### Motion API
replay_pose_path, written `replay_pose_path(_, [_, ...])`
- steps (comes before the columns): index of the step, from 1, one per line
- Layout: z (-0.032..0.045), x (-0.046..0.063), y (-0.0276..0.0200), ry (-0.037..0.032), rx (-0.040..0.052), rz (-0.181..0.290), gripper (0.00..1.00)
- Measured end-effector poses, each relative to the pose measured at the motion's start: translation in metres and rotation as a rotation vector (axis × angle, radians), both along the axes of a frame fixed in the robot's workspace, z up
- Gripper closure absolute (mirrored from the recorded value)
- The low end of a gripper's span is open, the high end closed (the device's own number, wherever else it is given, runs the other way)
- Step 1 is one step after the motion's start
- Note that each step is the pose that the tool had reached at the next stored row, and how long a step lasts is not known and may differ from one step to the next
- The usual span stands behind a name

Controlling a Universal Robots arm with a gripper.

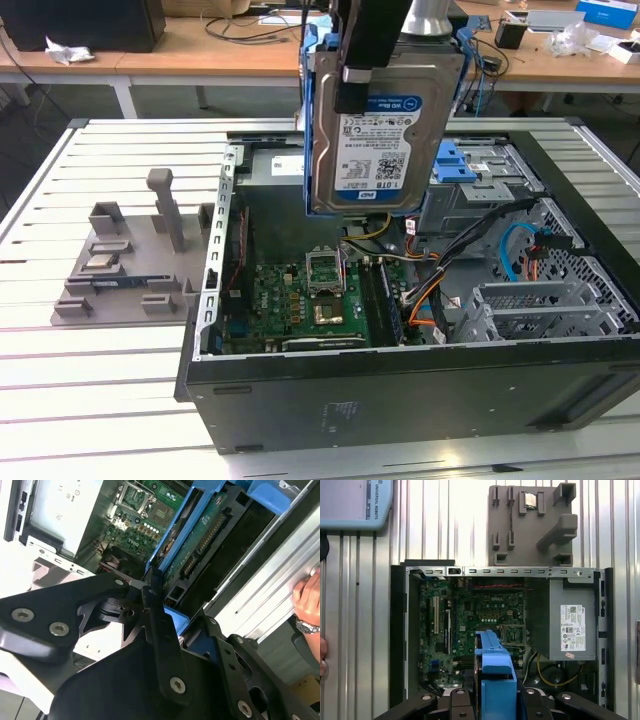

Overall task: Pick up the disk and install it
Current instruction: 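Pick up the disk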

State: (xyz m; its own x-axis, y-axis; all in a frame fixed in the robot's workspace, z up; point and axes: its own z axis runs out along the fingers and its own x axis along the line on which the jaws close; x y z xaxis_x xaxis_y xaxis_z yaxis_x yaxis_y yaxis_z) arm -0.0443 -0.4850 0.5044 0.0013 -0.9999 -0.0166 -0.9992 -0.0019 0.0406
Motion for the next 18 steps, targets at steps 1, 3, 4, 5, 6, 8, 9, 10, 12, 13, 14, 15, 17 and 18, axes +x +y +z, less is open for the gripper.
replay_pose_path(1, [0.0000, 0.000, -0.0017, 0.0000, 0.0000, 0.000, 0.63])
replay_pose_path(3, [0.0000, 0.000, -0.0049, 0.0000, 0.0000, 0.000, 0.63])
replay_pose_path(4, [-0.0001, 0.000, -0.0064, 0.0000, 0.0000, 0.000, 0.63])
replay_pose_path(5, [-0.0001, 0.000, -0.0081, -0.0001, 0.0000, 0.000, 0.63])
replay_pose_path(6, [-0.0001, 0.000, -0.0095, 0.0000, 0.0000, 0.000, 0.63])
replay_pose_path(8, [-0.0001, 0.000, -0.0125, 0.0000, 0.0000, 0.000, 0.63])
replay_pose_path(9, [-0.0001, 0.000, -0.0138, 0.0000, 0.0000, 0.000, 0.63])
replay_pose_path(10, [-0.0001, 0.000, -0.0153, -0.0001, 0.0000, 0.000, 0.63])
replay_pose_path(12, [-0.0002, 0.000, -0.0181, 0.0000, 0.0000, 0.000, 0.63])
replay_pose_path(13, [-0.0002, 0.000, -0.0199, 0.0000, 0.0000, 0.000, 0.63])
replay_pose_path(14, [-0.0002, 0.000, -0.0212, 0.0000, 0.0000, 0.000, 0.63])
replay_pose_path(15, [-0.0002, 0.000, -0.0231, 0.0000, -0.0001, 0.000, 0.63])
replay_pose_path(17, [-0.0002, 0.000, -0.0262, 0.0000, 0.0000, 0.000, 0.63])
replay_pose_path(18, [-0.0003, 0.000, -0.0275, -0.0001, 0.0000, 0.000, 0.63])
